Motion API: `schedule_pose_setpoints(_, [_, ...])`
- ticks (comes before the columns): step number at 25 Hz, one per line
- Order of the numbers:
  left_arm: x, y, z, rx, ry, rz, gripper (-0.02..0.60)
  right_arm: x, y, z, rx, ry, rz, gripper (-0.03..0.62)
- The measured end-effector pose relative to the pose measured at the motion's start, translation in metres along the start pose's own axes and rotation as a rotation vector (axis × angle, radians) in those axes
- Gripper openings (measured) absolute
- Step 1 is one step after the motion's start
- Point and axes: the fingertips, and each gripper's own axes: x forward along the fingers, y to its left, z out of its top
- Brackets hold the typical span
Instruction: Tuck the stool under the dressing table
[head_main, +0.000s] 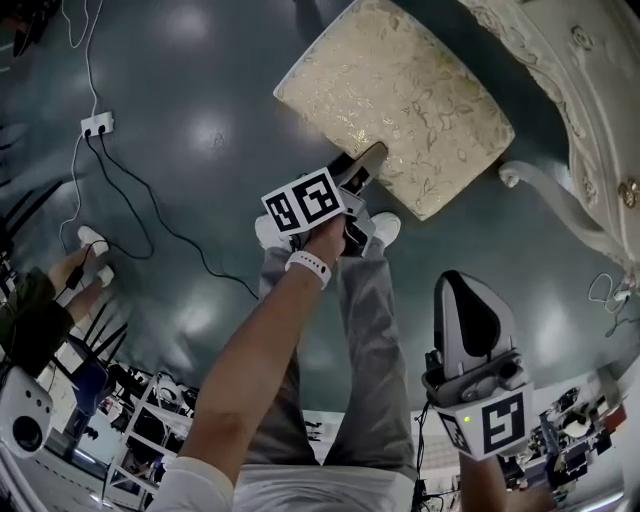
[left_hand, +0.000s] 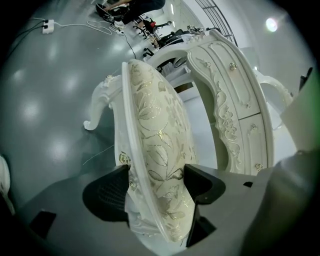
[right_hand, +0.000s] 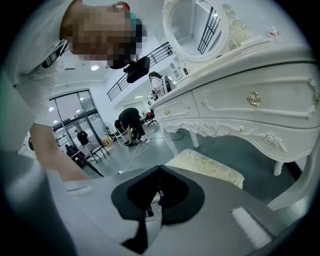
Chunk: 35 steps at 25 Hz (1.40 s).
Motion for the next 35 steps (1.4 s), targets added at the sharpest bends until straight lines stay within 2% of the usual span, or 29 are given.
schedule_pose_setpoints(4, [0.072, -0.044, 0.022, 0.003, -0.001, -0.006, 0.351, 0.01, -0.065, 0.039, 0.01, -0.016, -0.008, 0.011])
schedule_pose_setpoints(8, [0.111, -0.07, 0.025, -0.006, -0.001, -0.015, 0.353, 0.008, -0.098, 0.053, 0.011, -0.01, -0.017, 0.011])
schedule_pose_setpoints(13, [0.115, -0.077, 0.031, -0.012, -0.004, -0.025, 0.353, 0.007, -0.09, 0.051, 0.009, -0.003, -0.021, 0.011])
schedule_pose_setpoints(20, [0.163, -0.105, 0.044, -0.002, -0.012, -0.039, 0.353, 0.01, -0.12, 0.061, 0.016, -0.005, -0.019, 0.011])
schedule_pose_setpoints(35, [0.213, -0.139, 0.055, -0.001, -0.021, -0.061, 0.356, 0.011, -0.144, 0.065, 0.012, 0.001, -0.015, 0.011])
